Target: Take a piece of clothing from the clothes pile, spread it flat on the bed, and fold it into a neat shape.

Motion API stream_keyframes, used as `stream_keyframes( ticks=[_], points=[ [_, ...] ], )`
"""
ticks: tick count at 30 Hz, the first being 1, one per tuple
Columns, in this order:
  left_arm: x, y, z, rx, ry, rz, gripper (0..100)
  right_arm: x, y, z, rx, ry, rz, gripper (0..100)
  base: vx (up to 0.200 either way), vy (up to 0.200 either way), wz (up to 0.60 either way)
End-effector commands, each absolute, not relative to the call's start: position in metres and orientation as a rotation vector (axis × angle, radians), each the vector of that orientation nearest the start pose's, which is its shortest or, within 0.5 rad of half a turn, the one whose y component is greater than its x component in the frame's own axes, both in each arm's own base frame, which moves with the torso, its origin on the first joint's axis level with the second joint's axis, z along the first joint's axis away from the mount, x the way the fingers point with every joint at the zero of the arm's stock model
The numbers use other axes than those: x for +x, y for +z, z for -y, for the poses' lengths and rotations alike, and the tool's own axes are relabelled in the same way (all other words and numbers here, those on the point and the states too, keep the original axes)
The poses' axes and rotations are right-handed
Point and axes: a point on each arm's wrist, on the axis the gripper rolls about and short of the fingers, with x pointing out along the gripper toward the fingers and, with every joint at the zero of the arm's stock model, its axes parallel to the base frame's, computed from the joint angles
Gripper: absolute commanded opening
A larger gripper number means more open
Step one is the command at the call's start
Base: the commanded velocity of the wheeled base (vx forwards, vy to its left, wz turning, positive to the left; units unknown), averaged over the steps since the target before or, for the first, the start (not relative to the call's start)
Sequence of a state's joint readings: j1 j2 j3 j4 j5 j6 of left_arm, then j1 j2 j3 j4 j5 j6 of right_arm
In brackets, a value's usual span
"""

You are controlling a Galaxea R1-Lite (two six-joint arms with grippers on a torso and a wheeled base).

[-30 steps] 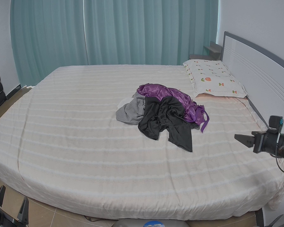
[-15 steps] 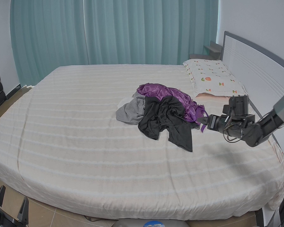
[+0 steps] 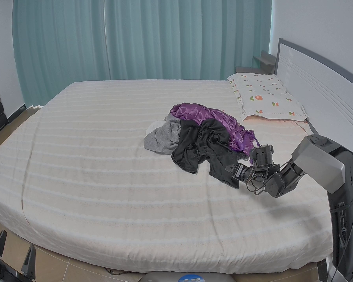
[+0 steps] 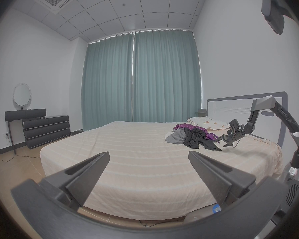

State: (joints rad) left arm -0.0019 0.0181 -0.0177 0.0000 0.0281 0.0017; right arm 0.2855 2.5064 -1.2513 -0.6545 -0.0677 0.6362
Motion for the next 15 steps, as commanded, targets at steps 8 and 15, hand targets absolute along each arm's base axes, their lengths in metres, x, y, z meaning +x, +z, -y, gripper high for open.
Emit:
stream_keyframes(
  ticks=[8,15],
  points=[
    [-0.023,0.075,-0.001,0.002,0.026,0.000,100,0.437,-0.041,-0.128,0.585,0.019,-0.683,100,0.000,0.000,0.00],
    [-0.023,0.075,-0.001,0.002,0.028,0.000,100,0.444,-0.043,-0.130,0.584,0.019,-0.700,100,0.000,0.000,0.00]
  ],
)
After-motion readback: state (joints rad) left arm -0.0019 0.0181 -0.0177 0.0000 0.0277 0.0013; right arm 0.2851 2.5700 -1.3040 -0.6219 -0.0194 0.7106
